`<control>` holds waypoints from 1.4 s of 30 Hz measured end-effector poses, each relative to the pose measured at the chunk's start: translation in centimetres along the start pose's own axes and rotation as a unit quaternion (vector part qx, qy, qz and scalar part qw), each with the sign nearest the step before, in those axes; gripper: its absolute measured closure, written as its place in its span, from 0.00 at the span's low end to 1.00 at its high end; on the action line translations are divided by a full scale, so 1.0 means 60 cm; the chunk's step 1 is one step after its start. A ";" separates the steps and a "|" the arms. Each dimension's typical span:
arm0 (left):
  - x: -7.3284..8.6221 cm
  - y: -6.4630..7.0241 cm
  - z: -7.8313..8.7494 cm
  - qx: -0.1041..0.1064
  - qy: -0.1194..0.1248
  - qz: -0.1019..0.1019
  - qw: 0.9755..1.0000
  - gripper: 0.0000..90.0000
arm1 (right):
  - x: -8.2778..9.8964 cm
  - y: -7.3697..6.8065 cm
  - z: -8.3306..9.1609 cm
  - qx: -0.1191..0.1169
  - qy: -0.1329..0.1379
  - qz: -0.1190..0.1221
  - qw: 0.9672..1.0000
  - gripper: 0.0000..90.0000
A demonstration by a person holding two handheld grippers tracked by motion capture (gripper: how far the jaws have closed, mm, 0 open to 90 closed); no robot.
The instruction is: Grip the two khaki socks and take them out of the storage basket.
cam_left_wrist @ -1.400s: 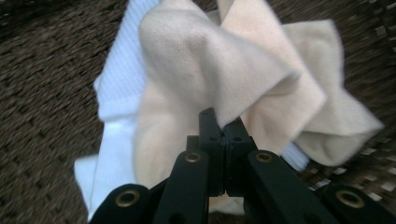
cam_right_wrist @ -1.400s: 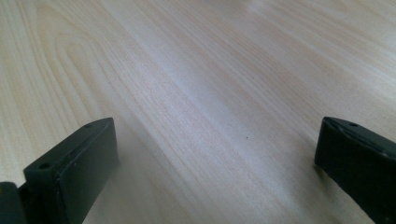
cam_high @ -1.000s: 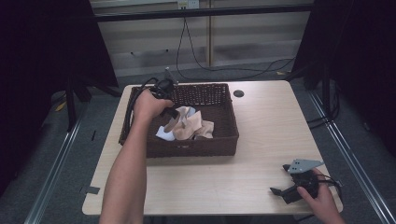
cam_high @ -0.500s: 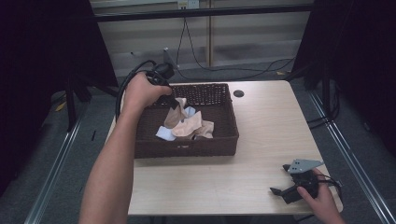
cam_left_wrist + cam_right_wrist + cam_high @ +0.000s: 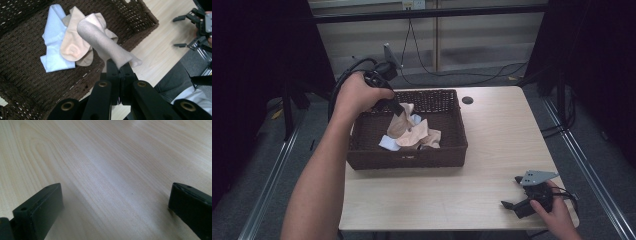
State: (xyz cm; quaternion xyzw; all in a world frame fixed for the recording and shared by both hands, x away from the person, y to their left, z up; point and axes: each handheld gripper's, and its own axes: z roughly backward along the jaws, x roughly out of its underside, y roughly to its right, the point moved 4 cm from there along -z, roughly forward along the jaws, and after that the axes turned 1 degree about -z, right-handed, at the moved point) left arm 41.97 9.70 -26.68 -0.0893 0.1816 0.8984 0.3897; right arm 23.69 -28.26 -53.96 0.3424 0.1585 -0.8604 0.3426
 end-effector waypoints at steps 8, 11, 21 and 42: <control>0.015 0.017 0.005 0.000 0.000 -0.020 1.000 0.98 | 0.000 0.000 0.000 0.000 0.000 0.000 1.000 0.00; 0.021 0.020 0.006 0.000 0.003 -0.021 1.000 0.98 | 0.000 0.000 0.000 0.000 0.000 0.000 1.000 0.00; 0.044 0.031 -0.003 0.008 0.000 -0.041 0.999 0.98 | 0.000 0.000 0.000 0.000 0.000 0.000 1.000 0.00; 0.105 0.087 -0.088 0.040 -0.023 -0.098 0.994 0.95 | 0.000 0.000 0.000 0.000 0.000 -0.001 1.000 0.00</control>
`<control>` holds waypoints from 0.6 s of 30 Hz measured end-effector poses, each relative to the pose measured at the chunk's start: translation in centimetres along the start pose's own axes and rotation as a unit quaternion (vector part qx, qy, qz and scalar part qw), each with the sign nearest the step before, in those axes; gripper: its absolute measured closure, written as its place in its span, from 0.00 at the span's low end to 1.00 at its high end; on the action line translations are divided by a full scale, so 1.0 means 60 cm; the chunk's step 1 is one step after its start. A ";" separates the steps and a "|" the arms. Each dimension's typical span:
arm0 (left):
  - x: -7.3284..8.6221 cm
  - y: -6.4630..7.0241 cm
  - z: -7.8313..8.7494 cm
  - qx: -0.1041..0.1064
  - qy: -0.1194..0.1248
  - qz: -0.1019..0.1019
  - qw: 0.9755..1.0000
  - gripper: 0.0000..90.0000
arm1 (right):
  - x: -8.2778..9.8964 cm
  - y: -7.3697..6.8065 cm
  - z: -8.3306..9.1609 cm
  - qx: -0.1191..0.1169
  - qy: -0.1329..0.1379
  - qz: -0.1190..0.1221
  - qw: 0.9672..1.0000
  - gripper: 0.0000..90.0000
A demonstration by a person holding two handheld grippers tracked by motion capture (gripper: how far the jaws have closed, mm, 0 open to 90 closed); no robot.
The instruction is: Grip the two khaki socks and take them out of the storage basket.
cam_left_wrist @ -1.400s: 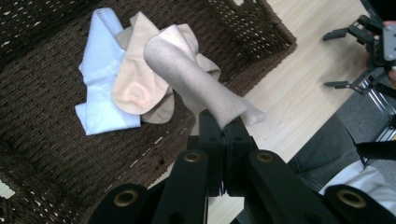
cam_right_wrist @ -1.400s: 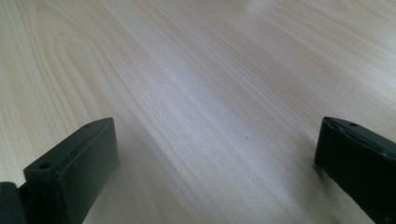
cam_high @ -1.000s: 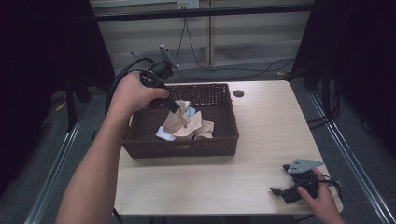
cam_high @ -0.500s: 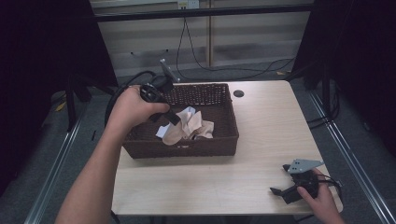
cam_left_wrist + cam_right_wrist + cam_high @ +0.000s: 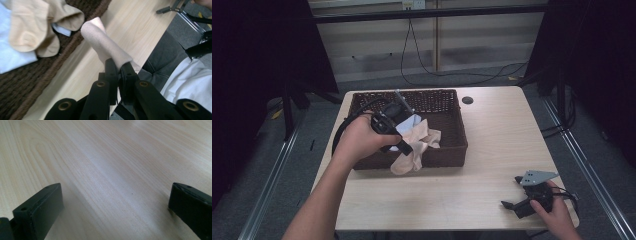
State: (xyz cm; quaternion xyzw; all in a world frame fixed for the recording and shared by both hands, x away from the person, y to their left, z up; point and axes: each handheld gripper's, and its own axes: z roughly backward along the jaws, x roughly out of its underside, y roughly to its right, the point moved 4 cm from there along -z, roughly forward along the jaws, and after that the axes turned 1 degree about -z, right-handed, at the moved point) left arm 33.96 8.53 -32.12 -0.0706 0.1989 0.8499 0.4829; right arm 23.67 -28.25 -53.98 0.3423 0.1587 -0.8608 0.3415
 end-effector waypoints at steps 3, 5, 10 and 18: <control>0.005 0.006 -0.020 0.003 -0.002 -0.004 1.000 0.95 | 0.000 0.000 0.000 0.000 0.000 0.001 1.000 0.00; 0.007 0.010 -0.034 0.009 -0.005 -0.013 1.000 0.95 | 0.000 0.000 0.000 0.000 -0.001 0.001 1.000 0.00; 0.011 0.017 -0.062 0.019 -0.006 -0.014 1.000 0.92 | 0.000 0.000 0.000 0.000 0.000 0.001 1.000 0.00; -0.014 -0.021 -0.063 -0.055 0.015 -0.001 0.998 0.21 | 0.000 0.000 0.000 0.000 -0.001 0.001 1.000 0.00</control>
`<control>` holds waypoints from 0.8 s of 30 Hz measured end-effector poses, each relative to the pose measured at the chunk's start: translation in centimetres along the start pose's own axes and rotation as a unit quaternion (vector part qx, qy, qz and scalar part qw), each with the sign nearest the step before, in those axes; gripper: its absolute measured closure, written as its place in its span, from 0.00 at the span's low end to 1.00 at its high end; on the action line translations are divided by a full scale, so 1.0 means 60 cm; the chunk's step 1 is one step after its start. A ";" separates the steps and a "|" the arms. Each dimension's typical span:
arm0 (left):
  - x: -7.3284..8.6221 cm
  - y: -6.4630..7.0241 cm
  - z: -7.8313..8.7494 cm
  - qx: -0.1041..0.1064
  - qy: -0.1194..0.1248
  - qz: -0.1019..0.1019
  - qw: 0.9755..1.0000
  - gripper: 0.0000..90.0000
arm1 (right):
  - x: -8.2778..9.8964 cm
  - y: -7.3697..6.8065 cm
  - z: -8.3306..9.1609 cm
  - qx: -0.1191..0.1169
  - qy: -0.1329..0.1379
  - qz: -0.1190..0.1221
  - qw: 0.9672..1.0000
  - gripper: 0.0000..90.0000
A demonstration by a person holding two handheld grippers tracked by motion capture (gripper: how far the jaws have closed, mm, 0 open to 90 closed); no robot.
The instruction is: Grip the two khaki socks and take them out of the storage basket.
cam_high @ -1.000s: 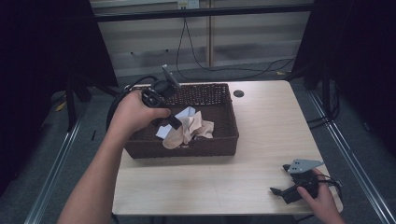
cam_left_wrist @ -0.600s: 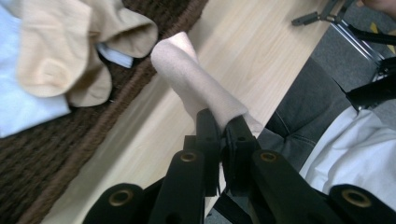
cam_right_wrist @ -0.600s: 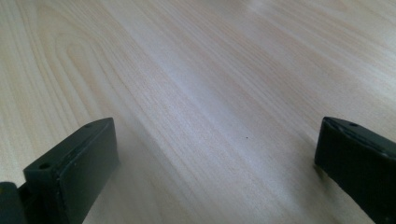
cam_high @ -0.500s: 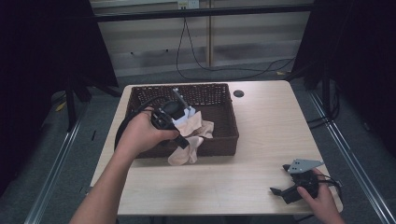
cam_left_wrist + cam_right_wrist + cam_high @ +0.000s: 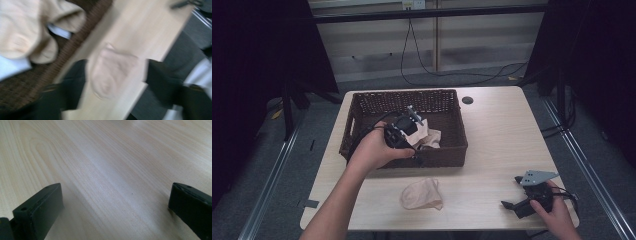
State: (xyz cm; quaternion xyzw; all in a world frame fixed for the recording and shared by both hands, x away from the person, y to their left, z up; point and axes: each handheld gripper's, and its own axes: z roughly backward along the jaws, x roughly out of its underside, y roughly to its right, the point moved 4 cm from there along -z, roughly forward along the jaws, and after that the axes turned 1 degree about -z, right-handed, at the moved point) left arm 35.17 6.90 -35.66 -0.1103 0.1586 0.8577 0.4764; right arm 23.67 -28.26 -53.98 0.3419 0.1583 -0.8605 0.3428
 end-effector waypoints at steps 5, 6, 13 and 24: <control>-0.023 -0.032 -0.004 -0.023 0.017 0.011 1.000 0.12 | 0.000 0.000 0.000 0.000 0.001 -0.001 1.000 0.00; -0.027 -0.039 -0.007 -0.026 0.023 0.016 0.999 0.11 | 0.000 0.000 0.000 0.000 0.001 -0.001 1.000 0.00; -0.054 -0.078 -0.035 -0.049 0.031 0.040 0.997 0.10 | 0.000 0.000 0.000 0.000 0.001 -0.002 1.000 0.00; -0.088 -0.121 -0.103 -0.059 0.024 0.066 0.996 0.09 | 0.000 0.000 0.000 0.000 0.001 -0.002 1.000 0.00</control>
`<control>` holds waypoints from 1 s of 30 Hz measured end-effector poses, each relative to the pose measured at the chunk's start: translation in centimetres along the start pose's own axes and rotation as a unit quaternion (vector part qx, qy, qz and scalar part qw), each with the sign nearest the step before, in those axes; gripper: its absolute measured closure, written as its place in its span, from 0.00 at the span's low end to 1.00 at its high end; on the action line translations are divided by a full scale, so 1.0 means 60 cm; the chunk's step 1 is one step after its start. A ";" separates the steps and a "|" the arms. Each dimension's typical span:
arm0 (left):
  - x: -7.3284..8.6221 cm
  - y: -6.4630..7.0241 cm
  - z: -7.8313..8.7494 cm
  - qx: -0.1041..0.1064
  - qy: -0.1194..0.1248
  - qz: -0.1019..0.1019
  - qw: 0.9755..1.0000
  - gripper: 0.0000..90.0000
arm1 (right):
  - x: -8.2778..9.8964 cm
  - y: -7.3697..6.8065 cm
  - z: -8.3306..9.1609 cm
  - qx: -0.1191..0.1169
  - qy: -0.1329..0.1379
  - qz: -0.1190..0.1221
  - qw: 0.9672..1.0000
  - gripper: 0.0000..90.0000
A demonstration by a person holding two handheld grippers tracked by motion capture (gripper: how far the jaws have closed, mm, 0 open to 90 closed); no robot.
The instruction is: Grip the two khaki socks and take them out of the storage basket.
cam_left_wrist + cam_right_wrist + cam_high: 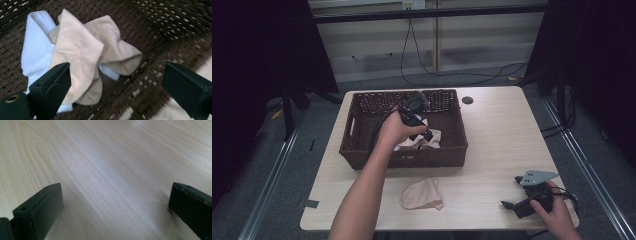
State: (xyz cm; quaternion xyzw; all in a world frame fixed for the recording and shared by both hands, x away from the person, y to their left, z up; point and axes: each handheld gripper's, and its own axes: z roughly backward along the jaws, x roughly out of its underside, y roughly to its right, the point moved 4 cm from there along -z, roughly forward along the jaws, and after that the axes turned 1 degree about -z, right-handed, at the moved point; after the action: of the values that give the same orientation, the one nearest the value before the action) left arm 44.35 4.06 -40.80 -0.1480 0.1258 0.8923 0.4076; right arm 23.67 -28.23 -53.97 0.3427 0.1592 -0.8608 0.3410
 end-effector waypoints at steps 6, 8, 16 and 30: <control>-0.009 -0.021 -0.029 -0.012 -0.005 0.029 0.999 0.09 | 0.000 0.000 0.000 0.001 0.001 0.002 1.000 0.00; -0.009 -0.030 -0.039 -0.019 -0.010 0.037 0.999 0.09 | 0.000 0.000 0.000 0.001 0.001 0.002 1.000 0.00; -0.006 -0.053 -0.076 -0.004 -0.028 0.080 0.996 0.12 | 0.000 0.001 0.000 0.001 0.001 0.002 1.000 0.00; -0.014 -0.055 -0.104 -0.010 0.008 0.058 0.998 0.29 | 0.000 0.000 0.000 0.000 0.000 0.002 1.000 0.00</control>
State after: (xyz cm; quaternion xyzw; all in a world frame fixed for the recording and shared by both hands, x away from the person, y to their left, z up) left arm 48.40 3.42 -46.61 -0.1515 0.1280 0.9147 0.3522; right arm 23.70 -28.25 -53.97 0.3433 0.1585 -0.8600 0.3425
